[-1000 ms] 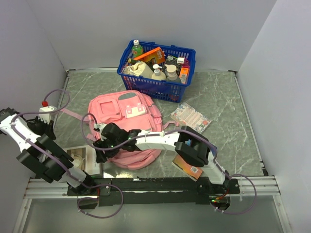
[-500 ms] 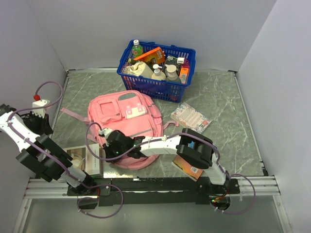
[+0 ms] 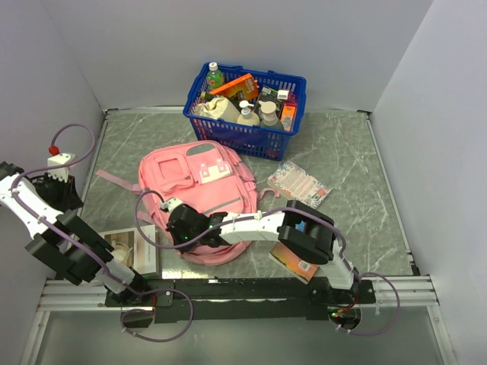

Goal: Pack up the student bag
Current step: Adjust the student bag at the center of the board.

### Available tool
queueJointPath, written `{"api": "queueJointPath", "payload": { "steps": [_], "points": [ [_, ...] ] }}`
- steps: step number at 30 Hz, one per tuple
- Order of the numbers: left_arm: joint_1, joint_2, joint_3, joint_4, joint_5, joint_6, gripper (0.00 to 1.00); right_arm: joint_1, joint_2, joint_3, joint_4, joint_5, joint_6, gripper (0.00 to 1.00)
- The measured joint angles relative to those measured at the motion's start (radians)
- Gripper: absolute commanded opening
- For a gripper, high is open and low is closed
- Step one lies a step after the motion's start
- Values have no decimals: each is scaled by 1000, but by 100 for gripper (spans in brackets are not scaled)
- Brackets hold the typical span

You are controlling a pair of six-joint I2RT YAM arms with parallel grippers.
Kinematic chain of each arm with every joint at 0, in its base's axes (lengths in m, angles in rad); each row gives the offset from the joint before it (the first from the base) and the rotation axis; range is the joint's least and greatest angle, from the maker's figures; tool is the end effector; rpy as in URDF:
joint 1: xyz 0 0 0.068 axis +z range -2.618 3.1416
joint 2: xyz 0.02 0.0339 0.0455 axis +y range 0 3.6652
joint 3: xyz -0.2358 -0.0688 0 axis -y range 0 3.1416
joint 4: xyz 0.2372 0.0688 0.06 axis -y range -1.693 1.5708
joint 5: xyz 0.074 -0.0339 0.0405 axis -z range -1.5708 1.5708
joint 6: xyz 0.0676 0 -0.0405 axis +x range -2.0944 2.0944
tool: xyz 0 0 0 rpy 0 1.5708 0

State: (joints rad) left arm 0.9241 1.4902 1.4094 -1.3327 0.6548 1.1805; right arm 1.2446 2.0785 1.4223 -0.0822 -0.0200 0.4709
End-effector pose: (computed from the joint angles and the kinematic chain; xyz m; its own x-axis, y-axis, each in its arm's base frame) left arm 0.1909 0.1845 0.2632 -0.7587 0.2125 -0.6158 0.3314 0.9397 -0.0840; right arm 0.1474 0.4399 0.1271 -0.6240 -0.4292 -0.6529 -0.7504 0.5623 0.3475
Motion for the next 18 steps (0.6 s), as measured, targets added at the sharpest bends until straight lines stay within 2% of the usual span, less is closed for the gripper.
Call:
{"api": "queueJointPath", "payload": {
  "steps": [2, 8, 11, 12, 15, 18],
  "points": [
    [0, 0, 0, 0, 0, 0, 24, 0, -1, 20, -48, 27, -8, 0],
    [0, 0, 0, 0, 0, -19, 29, 0, -18, 35, -134, 109, -22, 10],
    [0, 0, 10, -2, 0, -33, 33, -4, -41, 34, -166, 134, -33, 55],
    [0, 0, 19, -3, 2, -42, 34, -6, -51, 33, -164, 130, -33, 78],
    [0, 0, 42, -3, 5, -65, 34, -6, -100, 26, -132, 77, -16, 100],
    [0, 0, 53, -3, 10, -80, 34, -21, -138, 9, -52, 14, 15, 100]
  ]
}}
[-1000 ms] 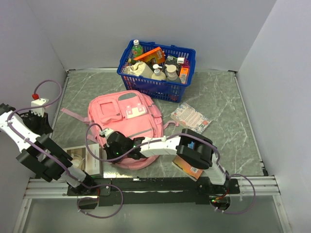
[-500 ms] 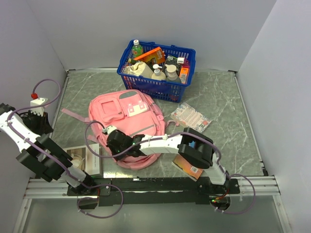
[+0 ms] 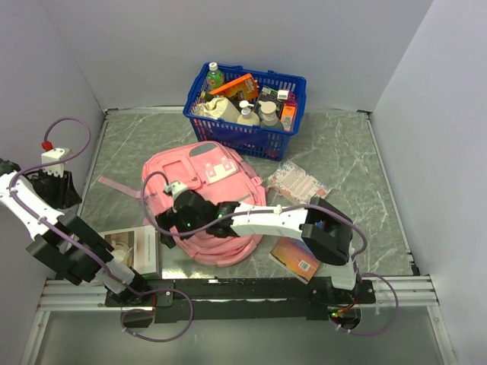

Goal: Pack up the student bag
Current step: Adjust the student bag at the center of the board.

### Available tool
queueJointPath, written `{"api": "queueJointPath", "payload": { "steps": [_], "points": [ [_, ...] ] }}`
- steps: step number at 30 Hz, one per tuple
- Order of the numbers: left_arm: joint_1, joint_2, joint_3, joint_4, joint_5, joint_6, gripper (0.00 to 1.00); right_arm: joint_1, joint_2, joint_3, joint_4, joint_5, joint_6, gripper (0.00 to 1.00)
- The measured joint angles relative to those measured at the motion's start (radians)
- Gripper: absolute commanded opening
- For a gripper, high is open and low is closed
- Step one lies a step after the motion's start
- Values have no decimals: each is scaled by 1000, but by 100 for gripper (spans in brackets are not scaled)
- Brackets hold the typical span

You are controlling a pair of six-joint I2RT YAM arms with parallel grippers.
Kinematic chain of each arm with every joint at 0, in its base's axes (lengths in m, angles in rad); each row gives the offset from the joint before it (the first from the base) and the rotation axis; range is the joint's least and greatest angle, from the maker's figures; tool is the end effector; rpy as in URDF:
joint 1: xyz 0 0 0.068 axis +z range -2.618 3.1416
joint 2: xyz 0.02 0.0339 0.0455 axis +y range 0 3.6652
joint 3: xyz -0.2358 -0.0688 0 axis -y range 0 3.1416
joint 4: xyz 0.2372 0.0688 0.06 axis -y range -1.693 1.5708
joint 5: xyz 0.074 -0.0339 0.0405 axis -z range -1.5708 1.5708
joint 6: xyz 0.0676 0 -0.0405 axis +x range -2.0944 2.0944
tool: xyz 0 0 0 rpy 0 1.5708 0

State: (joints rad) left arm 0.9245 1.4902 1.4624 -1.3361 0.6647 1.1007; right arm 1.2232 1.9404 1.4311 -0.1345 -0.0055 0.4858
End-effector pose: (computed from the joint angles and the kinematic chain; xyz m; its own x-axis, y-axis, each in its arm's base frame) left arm 0.1934 0.1872 0.2774 -0.7591 0.1589 -0.6312 0.2754 0.9571 -0.0903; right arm 0.1546 0.4277 0.1851 -0.6205 -0.3419 -0.7057 -0.7373 0.5611 0.3764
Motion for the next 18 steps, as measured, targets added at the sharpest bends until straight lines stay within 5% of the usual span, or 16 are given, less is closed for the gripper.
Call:
{"api": "queueJointPath", "payload": {
  "steps": [2, 6, 10, 13, 18],
  "points": [
    [0, 0, 0, 0, 1, -4, 35, -28, -2, 1, 44, -48, 29, 96],
    [0, -2, 0, 0, 0, -3, 35, -69, 27, 8, 87, -145, 95, 61],
    [0, -5, 0, 0, 0, -3, 35, -99, 82, 31, 127, -203, 135, 38],
    [3, -5, -2, 0, 0, -3, 35, -99, 93, 35, 145, -204, 134, 37],
    [11, -5, -2, 0, 0, -3, 35, -88, 95, 44, 148, -197, 119, 48]
  ]
}}
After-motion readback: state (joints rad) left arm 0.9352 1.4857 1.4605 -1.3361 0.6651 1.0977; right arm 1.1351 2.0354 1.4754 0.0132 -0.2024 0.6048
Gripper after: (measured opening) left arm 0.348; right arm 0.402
